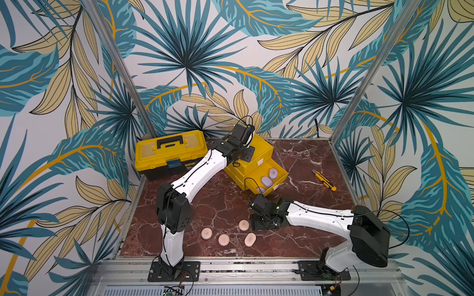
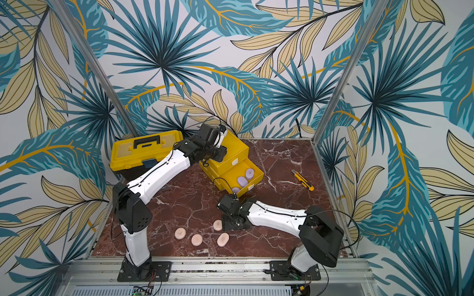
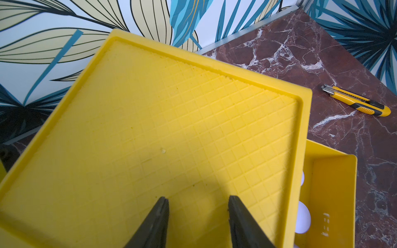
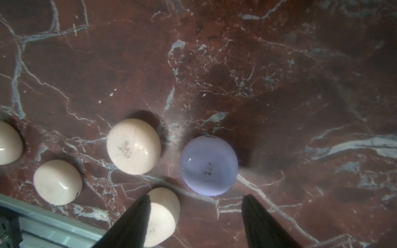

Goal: Put the bluetooth earphones in the drawer according to color
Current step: Pick up the Bluetooth earphone from the center of the board.

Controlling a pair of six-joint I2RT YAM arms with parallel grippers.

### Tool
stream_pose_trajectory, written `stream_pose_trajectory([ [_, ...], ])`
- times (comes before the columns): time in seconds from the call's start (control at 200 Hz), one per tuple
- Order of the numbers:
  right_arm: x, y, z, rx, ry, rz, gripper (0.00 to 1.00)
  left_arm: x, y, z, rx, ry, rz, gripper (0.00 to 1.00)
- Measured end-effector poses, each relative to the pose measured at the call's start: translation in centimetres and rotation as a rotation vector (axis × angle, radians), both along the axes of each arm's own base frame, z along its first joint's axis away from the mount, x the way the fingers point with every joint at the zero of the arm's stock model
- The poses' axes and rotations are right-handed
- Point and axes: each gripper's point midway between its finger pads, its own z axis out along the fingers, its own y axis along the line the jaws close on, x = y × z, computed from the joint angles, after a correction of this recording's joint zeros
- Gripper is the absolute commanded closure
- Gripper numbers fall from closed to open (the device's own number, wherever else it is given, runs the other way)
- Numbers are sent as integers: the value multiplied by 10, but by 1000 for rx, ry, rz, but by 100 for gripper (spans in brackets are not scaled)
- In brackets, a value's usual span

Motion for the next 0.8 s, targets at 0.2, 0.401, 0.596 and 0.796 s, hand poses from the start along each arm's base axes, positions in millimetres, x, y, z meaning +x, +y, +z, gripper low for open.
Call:
stream_pose_trajectory([
  [0.2, 4, 1, -5, -27, -8, -16, 27, 0, 0, 0, 0, 0, 0, 51],
  [0.401, 4, -1, -13, -54, 1, -23, 29, 0, 0, 0, 0, 0, -1, 51],
  [0.596, 6, -4, -18, -75, -3, -37, 31, 0, 0, 0, 0, 0, -1, 51],
  [0.796, 6, -7, -26, -105, 4, -42, 32, 0, 0, 0, 0, 0, -1, 51],
])
